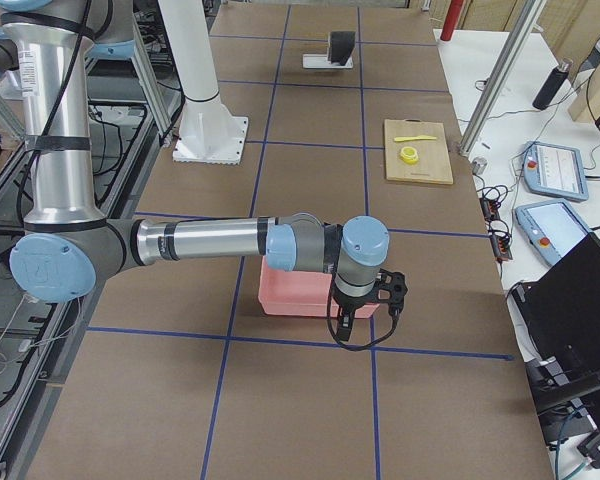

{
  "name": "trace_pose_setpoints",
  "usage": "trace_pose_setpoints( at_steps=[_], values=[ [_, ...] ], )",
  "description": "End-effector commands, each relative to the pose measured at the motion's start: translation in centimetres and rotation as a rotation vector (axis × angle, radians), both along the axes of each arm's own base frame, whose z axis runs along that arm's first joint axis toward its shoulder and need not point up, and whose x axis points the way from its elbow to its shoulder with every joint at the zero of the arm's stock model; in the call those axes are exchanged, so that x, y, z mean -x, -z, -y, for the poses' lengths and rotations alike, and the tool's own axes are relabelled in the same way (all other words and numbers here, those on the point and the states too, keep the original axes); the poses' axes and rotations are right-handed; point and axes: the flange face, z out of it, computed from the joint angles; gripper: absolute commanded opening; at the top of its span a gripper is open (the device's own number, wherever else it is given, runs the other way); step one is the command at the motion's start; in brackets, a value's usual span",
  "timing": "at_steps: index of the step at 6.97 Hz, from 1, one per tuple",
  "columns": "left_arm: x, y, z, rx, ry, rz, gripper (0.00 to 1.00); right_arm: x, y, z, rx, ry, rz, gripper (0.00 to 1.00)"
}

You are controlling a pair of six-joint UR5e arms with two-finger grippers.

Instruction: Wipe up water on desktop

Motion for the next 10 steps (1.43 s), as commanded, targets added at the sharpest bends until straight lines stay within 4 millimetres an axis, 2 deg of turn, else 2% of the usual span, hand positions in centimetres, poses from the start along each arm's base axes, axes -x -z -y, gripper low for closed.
trace_pose_setpoints(
  at_steps=[1,10],
  values=[
    [-0.01,-0.01,0.0,0.0,0.0,0.0,0.98,0.02,0.58,-0.7,-0.01,-0.001,0.002,1.0],
    [-0.11,-0.05,0.28,0.0,-0.005,0.006,0.98,0.15,0.88,-0.69,-0.014,-0.002,0.021,1.0]
  ],
)
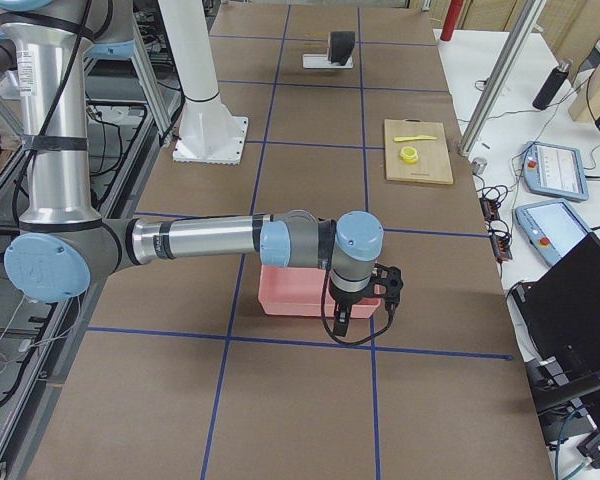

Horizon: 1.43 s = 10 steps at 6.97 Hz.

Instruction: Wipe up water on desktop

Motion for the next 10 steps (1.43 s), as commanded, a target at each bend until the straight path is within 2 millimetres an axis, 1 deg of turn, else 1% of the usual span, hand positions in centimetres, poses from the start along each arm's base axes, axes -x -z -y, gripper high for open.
trace_pose_setpoints(
  at_steps=[1,4,5,7,8,9,10],
  values=[
    [-0.1,-0.1,0.2,0.001,-0.003,0.005,0.98,0.0,0.2,0.0,-0.005,-0.003,-0.003,1.0],
    [-0.2,-0.2,0.2,0.006,-0.002,0.004,0.98,0.0,0.0,-0.1,-0.001,-0.005,-0.002,1.0],
    [-0.1,-0.2,0.2,0.003,-0.005,0.007,0.98,0.0,-0.6,-0.7,0.01,-0.005,0.0,1.0],
    [-0.2,-0.3,0.2,0.003,-0.003,0.005,0.98,0.0,0.0,-0.6,-0.007,-0.004,-0.005,1.0],
    [-0.2,-0.2,0.2,-0.005,-0.008,0.004,0.98,-0.1,0.6,-0.1,-0.024,0.001,-0.011,1.0],
    [-0.1,0.1,0.6,-0.015,-0.009,0.007,0.98,-0.1,0.9,0.1,-0.027,-0.002,-0.011,1.0],
    [-0.9,0.5,0.9,-0.03,-0.02,0.001,0.98,-0.1,1.3,0.5,-0.033,-0.006,-0.02,1.0]
  ],
)
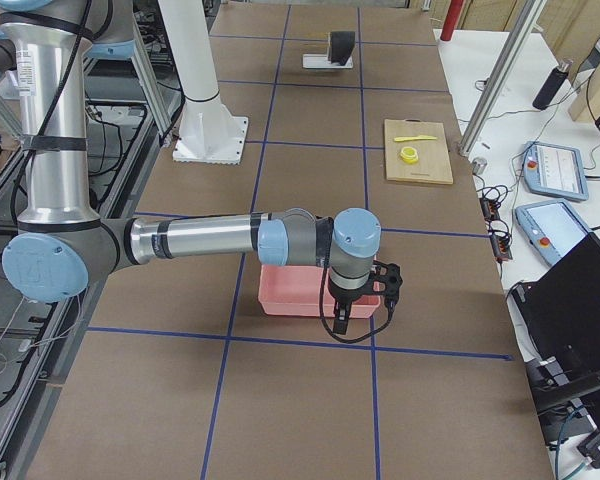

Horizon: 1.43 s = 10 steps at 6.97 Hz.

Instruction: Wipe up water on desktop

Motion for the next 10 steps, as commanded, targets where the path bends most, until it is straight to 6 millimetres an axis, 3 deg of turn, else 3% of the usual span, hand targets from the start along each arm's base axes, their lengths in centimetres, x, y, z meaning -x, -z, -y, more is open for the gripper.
trace_pose_setpoints(
  at_steps=[1,2,3,4,5,8,10],
  values=[
    [-0.7,1.1,0.6,-0.106,-0.011,-0.001,0.98,0.8,1.8,0.7,-0.026,0.009,0.003,1.0],
    [-0.8,1.0,0.5,-0.139,-0.007,0.0,0.98,1.1,2.6,1.5,-0.046,0.016,-0.002,1.0],
    [-1.5,1.0,0.6,-0.121,0.004,-0.006,0.98,1.1,2.5,1.4,-0.043,0.017,0.004,1.0],
    [-1.9,1.3,0.8,-0.124,-0.001,-0.011,0.98,1.1,0.8,1.0,-0.017,0.024,-0.005,1.0],
    [-3.6,1.6,1.2,-0.134,-0.034,-0.013,0.98,1.1,0.7,1.0,-0.018,0.024,0.0,1.0],
    [-4.1,0.4,1.2,-0.178,-0.007,-0.022,0.98,1.2,0.8,0.9,-0.016,0.022,0.005,1.0],
    [-5.3,2.1,2.9,-0.029,0.17,-0.088,0.98,1.3,1.2,0.9,-0.014,0.017,0.028,1.0]
  ],
)
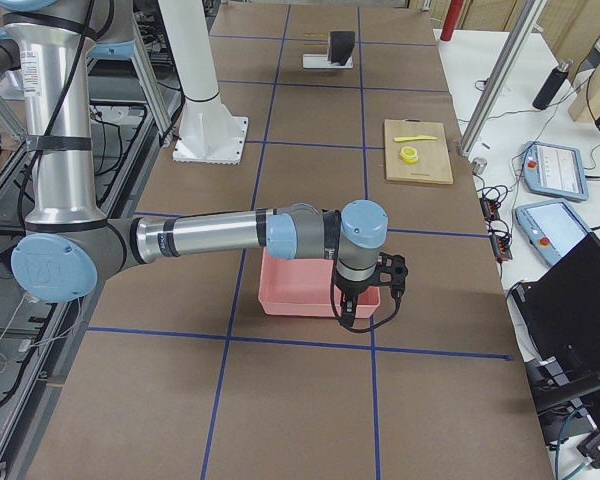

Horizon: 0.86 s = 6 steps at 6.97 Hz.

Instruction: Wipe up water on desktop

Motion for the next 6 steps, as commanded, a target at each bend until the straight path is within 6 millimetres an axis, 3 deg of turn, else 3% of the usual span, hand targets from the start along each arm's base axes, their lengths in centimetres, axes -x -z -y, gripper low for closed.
trace_pose_setpoints(
  at_steps=[1,2,4,5,6],
  values=[
    [-2.8,1.7,0.8,0.117,0.061,-0.137,0.98,0.3,0.5,0.1,0.003,-0.002,0.044,1.0],
    [-4.5,2.6,0.5,0.126,0.002,-0.219,0.98,0.3,0.6,0.2,0.0,-0.002,0.049,1.0],
    [-6.0,4.7,0.2,0.255,0.084,-0.366,0.98,0.4,0.7,0.2,-0.001,0.0,0.056,1.0],
    [-8.4,4.3,-1.3,0.253,0.078,-0.392,0.98,0.4,0.6,0.2,-0.001,0.001,0.053,1.0],
    [-10.2,4.7,-1.6,0.259,0.062,-0.415,0.98,0.3,0.1,0.0,0.007,0.001,0.05,1.0]
  ],
)
